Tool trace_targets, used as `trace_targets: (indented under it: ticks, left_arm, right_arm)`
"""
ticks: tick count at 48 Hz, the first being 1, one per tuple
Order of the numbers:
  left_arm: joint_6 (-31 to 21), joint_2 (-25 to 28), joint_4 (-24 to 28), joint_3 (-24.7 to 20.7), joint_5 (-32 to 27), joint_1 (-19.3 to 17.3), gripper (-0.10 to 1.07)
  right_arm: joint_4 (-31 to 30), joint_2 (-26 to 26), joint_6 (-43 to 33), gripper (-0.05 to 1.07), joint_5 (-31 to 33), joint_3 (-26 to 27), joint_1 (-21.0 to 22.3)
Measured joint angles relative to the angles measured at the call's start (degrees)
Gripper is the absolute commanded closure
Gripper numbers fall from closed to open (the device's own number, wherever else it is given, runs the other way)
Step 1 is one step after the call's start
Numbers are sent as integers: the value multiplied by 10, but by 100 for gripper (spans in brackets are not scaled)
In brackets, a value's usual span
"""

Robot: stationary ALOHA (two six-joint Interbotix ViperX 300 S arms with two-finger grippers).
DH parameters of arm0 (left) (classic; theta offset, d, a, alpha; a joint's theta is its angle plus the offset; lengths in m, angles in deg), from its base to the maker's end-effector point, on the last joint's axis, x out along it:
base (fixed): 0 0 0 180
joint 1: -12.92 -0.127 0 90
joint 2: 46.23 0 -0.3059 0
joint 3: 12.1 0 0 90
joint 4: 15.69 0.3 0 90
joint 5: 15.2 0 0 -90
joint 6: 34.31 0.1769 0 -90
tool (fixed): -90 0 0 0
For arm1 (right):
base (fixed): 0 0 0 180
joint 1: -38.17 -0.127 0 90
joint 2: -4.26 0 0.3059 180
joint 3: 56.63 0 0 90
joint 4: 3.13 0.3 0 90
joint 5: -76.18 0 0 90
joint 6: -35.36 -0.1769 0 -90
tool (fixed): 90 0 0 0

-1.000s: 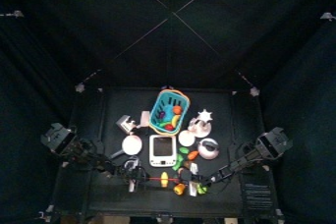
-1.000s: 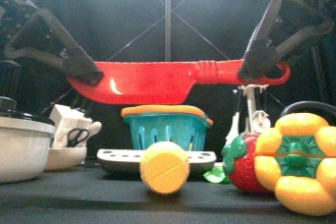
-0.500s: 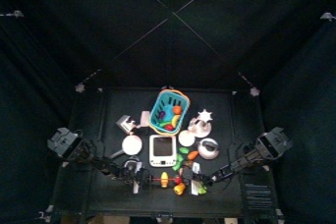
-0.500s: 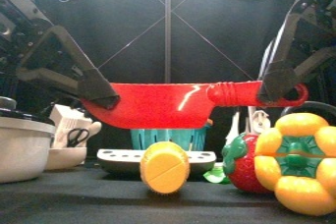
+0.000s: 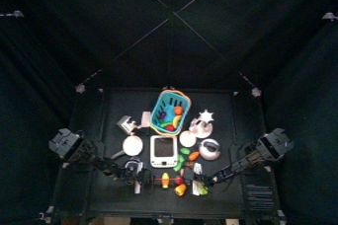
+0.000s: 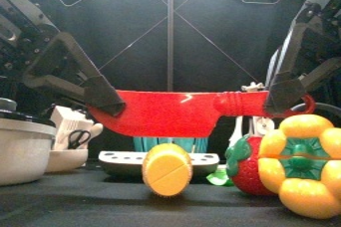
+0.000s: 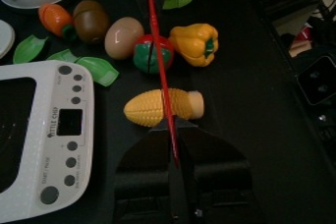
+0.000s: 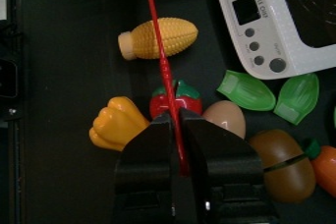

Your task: Cut corn

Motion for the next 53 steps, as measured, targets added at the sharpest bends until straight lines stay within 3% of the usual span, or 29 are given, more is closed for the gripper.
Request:
trace_targets:
  ticks: [53]
  left_arm:
    - [-1,32,-31,-3,-3,1,61]
  right_arm:
    - [8,18,0,63,1,6,8]
